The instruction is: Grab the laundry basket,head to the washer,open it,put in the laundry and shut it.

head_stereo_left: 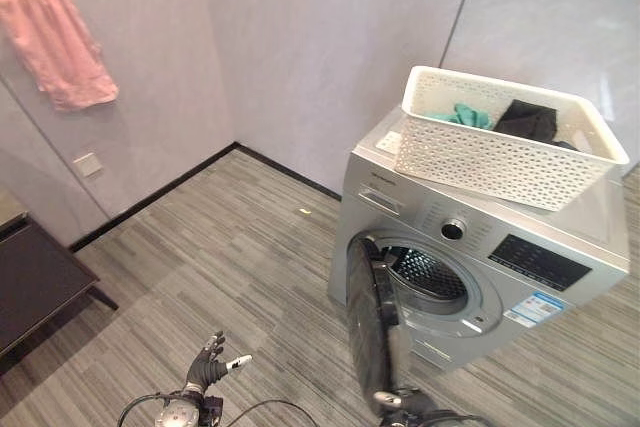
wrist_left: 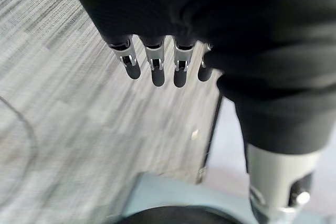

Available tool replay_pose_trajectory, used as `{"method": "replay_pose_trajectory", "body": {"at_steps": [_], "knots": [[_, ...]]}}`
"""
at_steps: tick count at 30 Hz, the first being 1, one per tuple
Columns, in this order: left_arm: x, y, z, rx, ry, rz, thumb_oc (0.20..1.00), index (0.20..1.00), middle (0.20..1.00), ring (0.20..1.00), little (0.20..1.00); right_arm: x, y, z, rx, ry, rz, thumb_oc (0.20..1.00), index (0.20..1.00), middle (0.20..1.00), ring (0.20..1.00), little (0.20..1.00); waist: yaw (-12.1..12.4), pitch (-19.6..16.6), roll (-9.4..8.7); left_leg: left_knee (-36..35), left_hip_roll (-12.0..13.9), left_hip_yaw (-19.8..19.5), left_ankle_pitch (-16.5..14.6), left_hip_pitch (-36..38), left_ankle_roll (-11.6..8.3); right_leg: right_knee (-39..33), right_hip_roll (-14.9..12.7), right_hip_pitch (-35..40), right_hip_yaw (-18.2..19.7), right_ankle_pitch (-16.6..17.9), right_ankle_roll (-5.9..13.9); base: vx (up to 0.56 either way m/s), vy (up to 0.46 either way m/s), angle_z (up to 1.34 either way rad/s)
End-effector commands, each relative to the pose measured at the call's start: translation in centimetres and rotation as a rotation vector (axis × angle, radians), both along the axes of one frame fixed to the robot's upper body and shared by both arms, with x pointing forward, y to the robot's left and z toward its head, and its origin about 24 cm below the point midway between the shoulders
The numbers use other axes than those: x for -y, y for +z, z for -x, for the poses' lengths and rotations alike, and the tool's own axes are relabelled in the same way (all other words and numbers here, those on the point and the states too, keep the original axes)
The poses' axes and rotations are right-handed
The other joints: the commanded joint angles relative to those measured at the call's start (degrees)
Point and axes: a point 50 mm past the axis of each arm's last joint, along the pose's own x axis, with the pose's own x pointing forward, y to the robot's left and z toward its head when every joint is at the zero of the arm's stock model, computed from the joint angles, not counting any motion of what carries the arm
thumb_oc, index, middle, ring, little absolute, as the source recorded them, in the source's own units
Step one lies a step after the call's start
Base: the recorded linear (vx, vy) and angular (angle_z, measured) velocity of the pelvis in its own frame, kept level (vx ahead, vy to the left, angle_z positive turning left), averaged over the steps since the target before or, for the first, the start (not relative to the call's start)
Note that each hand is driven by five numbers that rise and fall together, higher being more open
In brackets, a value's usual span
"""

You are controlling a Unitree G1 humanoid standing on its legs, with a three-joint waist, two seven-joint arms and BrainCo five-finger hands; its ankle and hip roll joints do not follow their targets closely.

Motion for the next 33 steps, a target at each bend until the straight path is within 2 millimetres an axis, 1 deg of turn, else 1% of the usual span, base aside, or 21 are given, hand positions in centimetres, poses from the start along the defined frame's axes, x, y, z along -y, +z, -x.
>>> {"method": "replay_pose_trajectory", "body": {"at_steps": [1,3,6,11,12,13,14,15,16,17,19,21,22,23,24,25,26,27,30,31,33], "knots": [[1.1,4.0,-4.4,0.254,-0.078,0.046,1.0,1.0,1.0,1.0,1.0,-8.0,5.8,-8.9,0.318,0.09,-0.231,1.0,1.0,1.0,1.0,1.0,3.8,2.7,1.03,5.8,1.2,0.9,-9.8,1.5,-0.85,-1.8,-6.2,3.9,0.9,0.7,6.27,0.04,-0.04,0.2],[1.2,4.7,-4.8,0.29,-0.104,0.046,1.0,1.0,1.0,1.0,1.0,-8.1,5.8,-8.8,0.317,0.099,-0.23,1.0,1.0,1.0,1.0,1.0,3.9,2.8,1.05,6.0,1.5,0.9,-9.8,1.5,-1.04,-1.8,-6.2,4.1,0.8,0.7,6.3,0.03,-0.028,0.1],[1.4,8.9,-6.4,0.457,-0.252,0.022,1.0,1.0,1.0,1.0,1.0,-6.5,5.3,-8.4,0.308,0.086,-0.213,1.0,1.0,1.0,1.0,1.0,3.3,2.6,1.47,5.4,1.8,1.5,-9.5,2.1,-1.61,-1.8,-6.1,4.0,1.2,0.9,6.46,0.05,-0.025,0.11],[2.2,17.8,-7.7,0.745,-0.515,-0.023,1.0,1.0,1.0,1.0,1.0,-0.9,2.3,-5.0,0.179,0.011,-0.097,1.0,1.0,1.0,1.0,1.0,1.9,1.9,2.59,4.8,2.4,1.7,-9.3,3.1,-2.3,-1.8,-5.6,4.4,0.8,0.6,6.7,0.06,-0.028,0.04],[3.2,19.8,-7.9,0.815,-0.585,0.034,1.0,1.0,1.0,1.0,1.0,0.2,1.6,-4.1,0.141,-0.008,-0.06,1.0,1.0,1.0,1.0,1.0,1.4,1.7,2.82,4.6,2.4,1.7,-9.2,3.2,-2.39,-1.9,-5.5,4.5,0.8,0.6,6.7,0.04,-0.029,-0.03],[3.2,19.9,-7.8,0.814,-0.588,0.038,1.0,1.0,1.0,1.0,1.0,0.2,1.6,-4.2,0.142,-0.009,-0.06,1.0,1.0,1.0,1.0,1.0,1.5,1.8,2.82,4.6,2.5,1.7,-9.2,3.2,-2.41,-1.9,-5.4,4.5,0.8,0.6,6.7,0.04,-0.033,-0.07],[4.2,21.3,-8.0,0.849,-0.654,0.11,1.0,1.0,1.0,1.0,1.0,0.9,1.1,-3.3,0.108,-0.008,-0.033,1.0,1.0,1.0,1.0,1.0,1.0,1.6,3.05,4.2,2.5,1.8,-9.0,3.6,-2.47,-1.9,-5.3,4.5,0.8,0.7,6.71,0.06,-0.04,-0.05],[7.4,24.5,-8.6,0.904,-0.895,0.272,1.0,1.0,1.0,1.0,1.0,2.4,0.1,-1.5,0.029,-0.012,0.007,1.0,1.0,1.0,1.0,1.0,-0.6,1.1,3.48,3.2,2.5,2.3,-8.6,4.2,-2.79,-1.9,-5.2,4.4,1.0,0.8,6.76,0.09,-0.054,-0.01],[9.1,25.7,-8.5,0.913,-1.021,0.357,1.0,1.0,1.0,1.0,1.0,2.6,-0.5,-0.2,-0.021,0.003,0.018,1.0,1.0,1.0,1.0,1.0,-1.6,0.7,3.54,2.8,2.5,2.5,-8.4,4.5,-2.96,-1.9,-5.1,4.4,1.2,0.9,6.79,0.07,-0.043,0.1],[9.2,25.8,-8.6,0.912,-1.028,0.36,1.0,1.0,1.0,1.0,1.0,2.6,-0.5,-0.3,-0.018,-0.002,0.016,1.0,1.0,1.0,1.0,1.0,-1.3,0.8,3.48,2.7,2.5,2.5,-8.4,4.5,-2.98,-2.0,-5.1,4.4,1.2,0.9,6.78,0.07,-0.037,0.1],[13.9,26.5,-9.2,0.834,-1.258,0.552,1.0,1.0,1.0,1.0,1.0,3.6,-1.4,2.2,-0.105,0.058,0.066,1.0,1.0,1.0,1.0,1.0,-4.4,0.1,3.67,1.1,2.5,3.3,-7.7,5.6,-3.33,-2.0,-4.8,4.1,1.8,0.8,6.89,0.1,-0.043,-0.01],[16.3,25.8,-9.6,0.738,-1.353,0.573,1.0,1.0,1.0,1.0,1.0,4.9,-1.7,2.8,-0.133,0.056,0.116,1.0,1.0,1.0,1.0,1.0,-5.6,0.2,4.22,0.2,2.5,3.6,-7.2,5.9,-3.47,-2.0,-4.5,3.7,2.1,0.6,6.95,0.07,-0.016,-0.19],[17.0,24.8,-9.9,0.675,-1.358,0.581,1.0,1.0,1.0,1.0,1.0,5.4,-1.6,2.9,-0.134,0.039,0.134,1.0,1.0,1.0,1.0,1.0,-6.7,0.3,4.45,-0.3,2.5,3.8,-6.8,6.0,-3.56,-2.0,-4.4,3.4,2.5,0.5,7.0,0.03,-0.001,-0.37],[17.1,24.8,-10.0,0.675,-1.362,0.583,1.0,1.0,1.0,1.0,1.0,5.5,-1.6,2.9,-0.133,0.035,0.133,1.0,1.0,1.0,1.0,1.0,-6.5,0.3,4.48,-0.4,2.5,3.9,-6.7,6.0,-3.57,-2.0,-4.4,3.3,2.5,0.5,7.0,0.04,0.0,-0.36],[18.3,23.2,-10.3,0.574,-1.379,0.605,1.0,1.0,1.0,1.0,1.0,6.3,-1.6,3.1,-0.139,0.002,0.148,1.0,1.0,1.0,1.0,1.0,-8.4,0.4,4.73,-1.4,2.5,4.4,-6.3,6.1,-3.7,-2.0,-4.2,2.5,3.4,0.4,7.11,0.03,-0.001,-0.29],[18.7,22.1,-10.3,0.52,-1.357,0.639,1.0,1.0,1.0,1.0,1.0,6.6,-1.6,3.1,-0.138,-0.016,0.153,1.0,1.0,1.0,1.0,1.0,-9.1,0.4,4.78,-1.9,2.5,4.6,-6.0,6.2,-3.68,-2.0,-4.1,2.0,3.9,0.3,7.14,0.06,0.007,-0.18],[20.0,19.7,-10.0,0.391,-1.349,0.693,1.0,1.0,1.0,1.0,1.0,7.6,-1.4,3.0,-0.129,-0.048,0.167,1.0,1.0,1.0,1.0,1.0,-10.8,0.5,5.09,-3.2,2.2,5.0,-5.3,6.3,-3.69,-2.0,-3.8,1.1,4.9,0.2,7.17,0.04,0.008,-0.17],[20.1,19.6,-10.0,0.391,-1.351,0.695,1.0,1.0,1.0,1.0,1.0,7.6,-1.4,3.0,-0.129,-0.05,0.168,1.0,1.0,1.0,1.0,1.0,-10.7,0.4,5.17,-3.3,2.2,5.1,-5.3,6.3,-3.7,-2.0,-3.8,1.1,4.9,0.2,7.16,0.04,0.013,-0.18],[21.7,18.5,-9.5,0.294,-1.451,0.64,1.0,1.0,1.0,1.0,1.0,9.3,-1.0,2.6,-0.115,-0.089,0.21,1.0,1.0,1.0,1.0,1.0,-13.1,0.8,5.73,-4.3,2.1,5.2,-4.6,5.7,-3.6,-2.0,-3.6,-0.8,6.5,0.1,7.27,0.0,0.018,-0.15],[21.8,18.5,-9.5,0.294,-1.453,0.639,1.0,1.0,1.0,1.0,1.0,9.3,-1.0,2.6,-0.115,-0.09,0.21,1.0,1.0,1.0,1.0,1.0,-13.0,0.8,5.76,-4.3,2.1,5.3,-4.6,5.6,-3.6,-2.0,-3.6,-0.9,6.6,0.1,7.27,0.0,0.019,-0.11],[22.9,17.1,-9.4,0.237,-1.474,0.6,1.0,1.0,1.0,1.0,1.0,9.6,-0.8,2.2,-0.094,-0.106,0.218,1.0,1.0,1.0,1.0,1.0,-14.3,0.9,5.77,-4.4,1.8,5.4,-4.6,4.6,-3.54,-1.9,-3.5,-2.3,7.7,0.1,7.28,0.01,0.004,-0.08]]}}
